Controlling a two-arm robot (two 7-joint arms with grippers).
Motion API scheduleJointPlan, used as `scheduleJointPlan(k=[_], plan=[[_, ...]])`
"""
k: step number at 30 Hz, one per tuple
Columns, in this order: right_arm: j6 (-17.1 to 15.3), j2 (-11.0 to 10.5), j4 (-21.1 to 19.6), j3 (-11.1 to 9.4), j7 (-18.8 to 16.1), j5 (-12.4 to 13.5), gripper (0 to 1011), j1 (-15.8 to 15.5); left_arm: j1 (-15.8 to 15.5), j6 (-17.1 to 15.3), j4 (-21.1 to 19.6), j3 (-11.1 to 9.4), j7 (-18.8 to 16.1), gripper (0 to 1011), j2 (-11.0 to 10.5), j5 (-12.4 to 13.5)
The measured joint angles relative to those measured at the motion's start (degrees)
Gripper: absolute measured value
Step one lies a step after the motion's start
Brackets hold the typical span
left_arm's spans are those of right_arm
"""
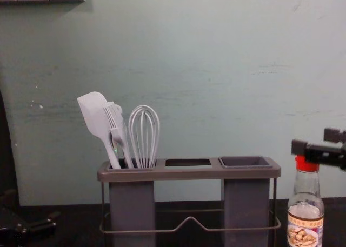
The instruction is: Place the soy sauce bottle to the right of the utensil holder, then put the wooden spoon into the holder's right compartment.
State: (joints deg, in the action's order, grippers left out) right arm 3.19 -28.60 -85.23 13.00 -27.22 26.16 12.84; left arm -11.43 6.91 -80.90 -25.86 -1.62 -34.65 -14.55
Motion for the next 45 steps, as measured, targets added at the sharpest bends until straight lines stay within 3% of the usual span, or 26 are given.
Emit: scheduleJointPlan(k=[3,9,17,21,25,26,27,28,30,31,33,34,41,45], plan=[[-0.7,-1.3,-3.5,-0.9,0.1,0.6,1004,-1.7,0.0,0.0,0.0,0.0,0.0,1005,0.0,0.0],[-5.7,-6.2,-12.4,-1.0,0.8,-0.7,1004,-5.7,0.0,0.0,0.0,0.0,0.0,1005,0.0,0.0],[-9.5,-11.7,-23.1,-2.1,-0.2,0.9,1004,-12.4,0.0,0.0,0.0,0.0,0.0,1005,0.0,0.0],[-10.8,-12.7,-25.4,-1.6,0.0,1.2,1004,-13.6,0.0,0.0,0.0,0.0,0.0,1005,0.0,0.0],[-16.8,-13.5,-27.9,1.1,1.0,1.3,1004,-13.5,0.0,0.0,0.0,0.0,0.0,1005,0.0,0.0],[-20.6,-13.8,-28.4,2.6,1.4,1.3,1004,-12.5,0.0,0.0,0.0,0.0,0.0,1005,0.0,0.0],[-20.6,-13.8,-28.4,2.6,1.4,1.3,1004,-12.5,0.0,0.0,0.0,0.0,0.0,1005,0.0,0.0],[-24.6,-13.9,-28.6,4.3,1.7,1.5,1004,-11.2,0.0,0.0,0.0,0.0,0.0,1005,0.0,0.0],[-28.6,-13.9,-28.6,6.1,1.7,1.8,1004,-9.5,0.0,0.0,0.0,0.0,0.0,1005,0.0,0.0],[-31.9,-13.9,-28.3,7.9,1.4,1.8,1004,-7.7,0.0,0.0,0.0,0.0,0.0,1005,0.0,0.0],[-35.3,-13.7,-27.5,10.0,1.1,1.7,1004,-5.7,0.0,0.0,0.0,0.0,0.0,1005,0.0,0.0],[-38.2,-13.5,-26.7,12.0,0.9,1.2,1004,-3.7,0.0,0.0,0.0,0.0,0.0,1005,0.0,0.0],[-46.3,-11.7,-23.0,19.6,0.3,-2.8,1004,3.7,0.0,0.0,0.0,0.0,0.0,1005,0.0,0.0],[-49.2,-10.1,-20.3,22.2,0.1,-4.7,1004,6.5,0.0,0.0,0.0,0.0,0.0,1005,0.0,0.0]])
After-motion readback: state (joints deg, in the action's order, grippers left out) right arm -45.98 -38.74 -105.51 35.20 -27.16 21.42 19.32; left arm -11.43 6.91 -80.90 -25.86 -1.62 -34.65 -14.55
